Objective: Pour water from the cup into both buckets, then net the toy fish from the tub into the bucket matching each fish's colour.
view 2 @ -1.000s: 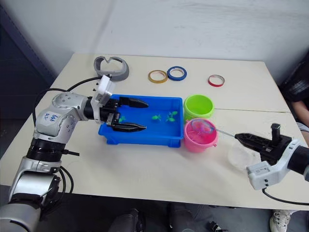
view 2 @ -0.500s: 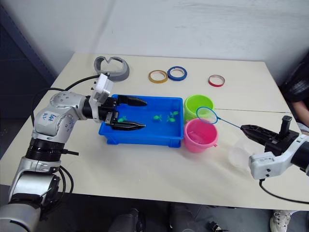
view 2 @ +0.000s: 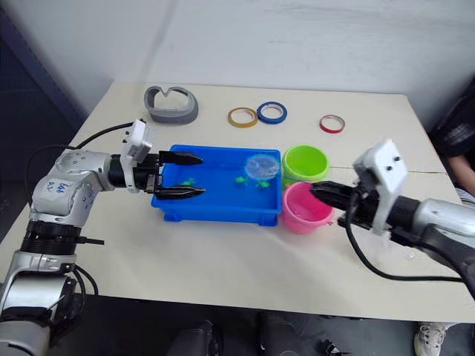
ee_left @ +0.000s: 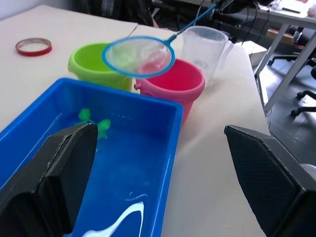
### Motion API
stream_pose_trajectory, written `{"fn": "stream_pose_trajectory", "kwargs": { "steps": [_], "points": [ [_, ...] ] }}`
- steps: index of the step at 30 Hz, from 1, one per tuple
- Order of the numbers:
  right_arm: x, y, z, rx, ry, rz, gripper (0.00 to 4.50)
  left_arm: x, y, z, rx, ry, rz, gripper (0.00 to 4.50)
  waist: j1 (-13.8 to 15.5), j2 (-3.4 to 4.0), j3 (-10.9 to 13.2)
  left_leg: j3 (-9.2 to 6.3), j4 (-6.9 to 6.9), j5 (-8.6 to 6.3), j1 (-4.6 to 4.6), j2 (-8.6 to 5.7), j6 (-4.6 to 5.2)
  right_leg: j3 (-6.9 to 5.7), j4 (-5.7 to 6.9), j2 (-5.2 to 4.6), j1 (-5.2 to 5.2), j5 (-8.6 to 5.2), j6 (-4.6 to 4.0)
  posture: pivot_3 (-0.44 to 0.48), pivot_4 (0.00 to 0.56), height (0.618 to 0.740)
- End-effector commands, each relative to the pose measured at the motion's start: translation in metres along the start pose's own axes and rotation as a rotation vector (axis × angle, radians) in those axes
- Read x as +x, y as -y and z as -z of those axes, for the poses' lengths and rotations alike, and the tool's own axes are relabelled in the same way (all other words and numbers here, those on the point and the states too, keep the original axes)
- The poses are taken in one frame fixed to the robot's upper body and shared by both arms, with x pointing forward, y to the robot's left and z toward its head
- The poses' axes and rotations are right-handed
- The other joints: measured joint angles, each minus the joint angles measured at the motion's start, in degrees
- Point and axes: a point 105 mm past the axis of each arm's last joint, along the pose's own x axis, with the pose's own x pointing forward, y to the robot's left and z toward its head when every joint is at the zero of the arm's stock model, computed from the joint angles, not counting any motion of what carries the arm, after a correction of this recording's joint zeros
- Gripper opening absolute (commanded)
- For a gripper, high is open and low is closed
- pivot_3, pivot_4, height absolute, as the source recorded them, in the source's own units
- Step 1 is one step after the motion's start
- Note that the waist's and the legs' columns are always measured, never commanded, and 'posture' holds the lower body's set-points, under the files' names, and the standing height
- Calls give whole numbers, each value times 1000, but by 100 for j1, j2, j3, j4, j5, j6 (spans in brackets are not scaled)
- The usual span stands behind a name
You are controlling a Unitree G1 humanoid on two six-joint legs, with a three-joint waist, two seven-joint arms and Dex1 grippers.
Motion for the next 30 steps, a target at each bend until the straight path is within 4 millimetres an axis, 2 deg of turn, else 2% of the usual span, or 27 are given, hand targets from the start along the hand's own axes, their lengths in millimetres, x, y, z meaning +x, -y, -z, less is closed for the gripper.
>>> {"fn": "stream_pose_trajectory", "kwargs": {
  "steps": [1, 5, 10, 16, 23, 26, 30],
  "points": [
    [19, -6, 8, 184, -59, -47, 0, -7, 6, -13, 50, 15, -20, 4488, -3, -2, -1, -3, 0, 0, -2, 0, 1, -2, -3, 0, 0, 0, 0, 0, 150, 740],
    [35, 5, 13, 323, -124, -23, 0, -12, 10, -12, 55, 6, -50, 4488, -6, -2, -1, -7, 1, -1, -12, 0, 3, -6, -5, -3, -5, 0, 0, 0, 150, 740],
    [47, 17, 15, 435, -179, -3, 0, -14, 12, -12, 69, 11, -100, 4488, -15, -2, -1, -11, 1, -1, -17, 0, 6, -11, -5, -3, -7, 0, 0, 0, 150, 740],
    [58, 25, 15, 489, -215, 41, 0, -15, 16, -14, 74, 25, -128, 4488, -11, -2, -2, -17, 1, -1, -28, 0, 7, -17, -7, -3, -12, 0, 0, 0, 150, 740],
    [56, 33, 13, 466, -215, 113, 0, -19, 16, -14, 74, 25, -154, 4488, -11, -2, -2, -36, 3, -1, -55, 0, 8, -35, -8, -4, -24, 0, 0, 0, 150, 740],
    [53, 26, 4, 325, -190, 109, 0, -18, 16, -14, 73, 27, -150, 4488, -12, -2, -2, -40, 3, -2, -66, 0, 9, -38, -8, -4, -29, 1, 1, 0, 150, 740],
    [49, 17, 5, 206, -194, 100, 0, -16, 14, -15, 78, 30, -142, 4488, -4, -2, -2, -51, 2, -3, -75, 0, 11, -48, -15, -4, -31, 1, 1, 0, 150, 740]
  ]
}}
